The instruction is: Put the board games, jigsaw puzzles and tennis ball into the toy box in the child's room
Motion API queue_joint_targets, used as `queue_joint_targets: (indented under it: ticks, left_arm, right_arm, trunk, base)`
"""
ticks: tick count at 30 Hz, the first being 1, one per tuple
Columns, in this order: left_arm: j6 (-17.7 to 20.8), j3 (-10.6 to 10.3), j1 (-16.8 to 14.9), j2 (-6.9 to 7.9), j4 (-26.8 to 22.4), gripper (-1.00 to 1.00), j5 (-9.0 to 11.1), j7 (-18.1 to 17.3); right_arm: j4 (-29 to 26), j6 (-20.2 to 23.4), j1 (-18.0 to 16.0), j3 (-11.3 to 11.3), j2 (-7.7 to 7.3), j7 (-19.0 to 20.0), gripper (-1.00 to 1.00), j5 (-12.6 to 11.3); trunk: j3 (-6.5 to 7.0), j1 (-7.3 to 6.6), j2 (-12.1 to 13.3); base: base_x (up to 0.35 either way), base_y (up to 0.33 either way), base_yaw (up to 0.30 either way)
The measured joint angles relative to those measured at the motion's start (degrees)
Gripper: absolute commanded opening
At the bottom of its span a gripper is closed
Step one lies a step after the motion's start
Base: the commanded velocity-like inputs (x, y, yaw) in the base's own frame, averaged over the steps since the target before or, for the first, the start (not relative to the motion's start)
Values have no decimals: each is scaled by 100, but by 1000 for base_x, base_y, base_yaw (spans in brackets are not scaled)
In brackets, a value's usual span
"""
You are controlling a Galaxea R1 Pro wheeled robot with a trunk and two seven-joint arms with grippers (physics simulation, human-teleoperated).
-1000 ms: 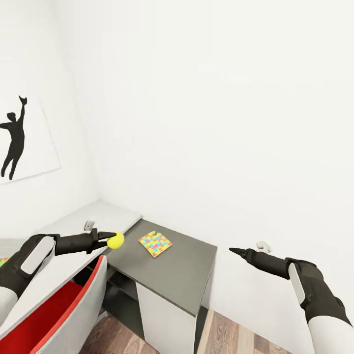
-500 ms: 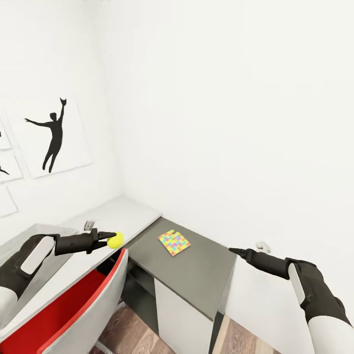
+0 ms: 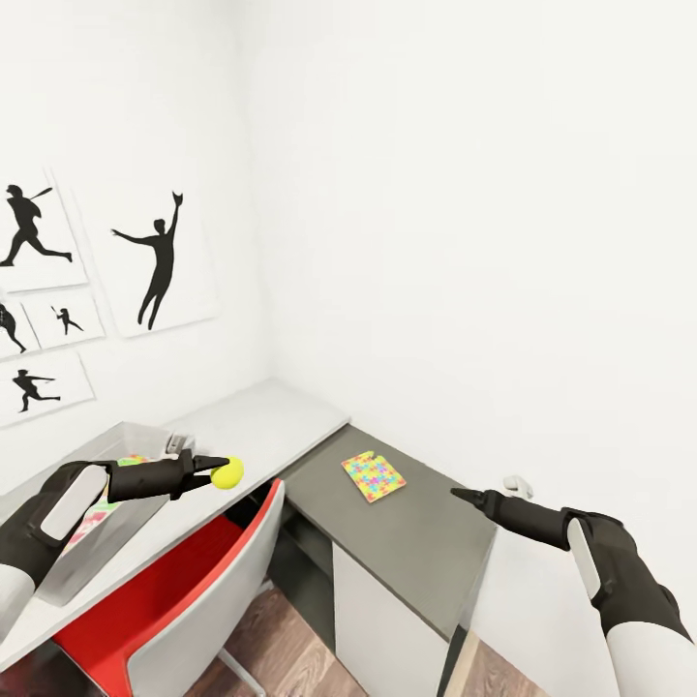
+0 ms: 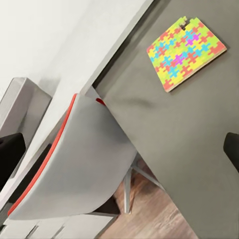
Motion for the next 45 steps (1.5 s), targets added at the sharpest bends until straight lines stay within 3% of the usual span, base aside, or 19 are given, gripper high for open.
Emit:
queue_joint_targets:
  ticks: [12, 26, 36, 38, 42, 45]
  left_arm:
    - [5, 2, 1, 9, -1, -100, -5, 0]
    - [9, 6, 2, 10, -2, -100, 0, -1]
    - [5, 9, 8, 33, -2, -100, -7, -267]
    - [-2, 11, 10, 165, -6, -100, 17, -548]
    - [-82, 11, 36, 450, -1, -100, -54, -1730]
    - [-208, 13, 100, 571, 1, -100, -89, -2126]
  right_arm:
    - [-11, -4, -5, 0, 0, 11, 100, 0]
    - [-9, -5, -6, 1, 1, 3, 100, 0]
    - [2, -20, -5, 1, 9, -7, 100, 8]
    - [5, -21, -4, 1, 9, -7, 100, 8]
    - [7, -22, -4, 1, 10, -7, 100, 8]
    - [7, -28, -3, 7, 18, -9, 100, 8]
  trunk:
    - [-3, 0, 0]
    - [-15, -1, 1]
    - [-45, -1, 4]
    - [-52, -1, 4]
    - [-67, -1, 6]
    - [-78, -1, 7]
  base:
    - [0, 0, 39]
    - [21, 55, 268]
    - [38, 17, 280]
    - [2, 1, 276]
    - [0, 0, 275]
    - [16, 14, 275]
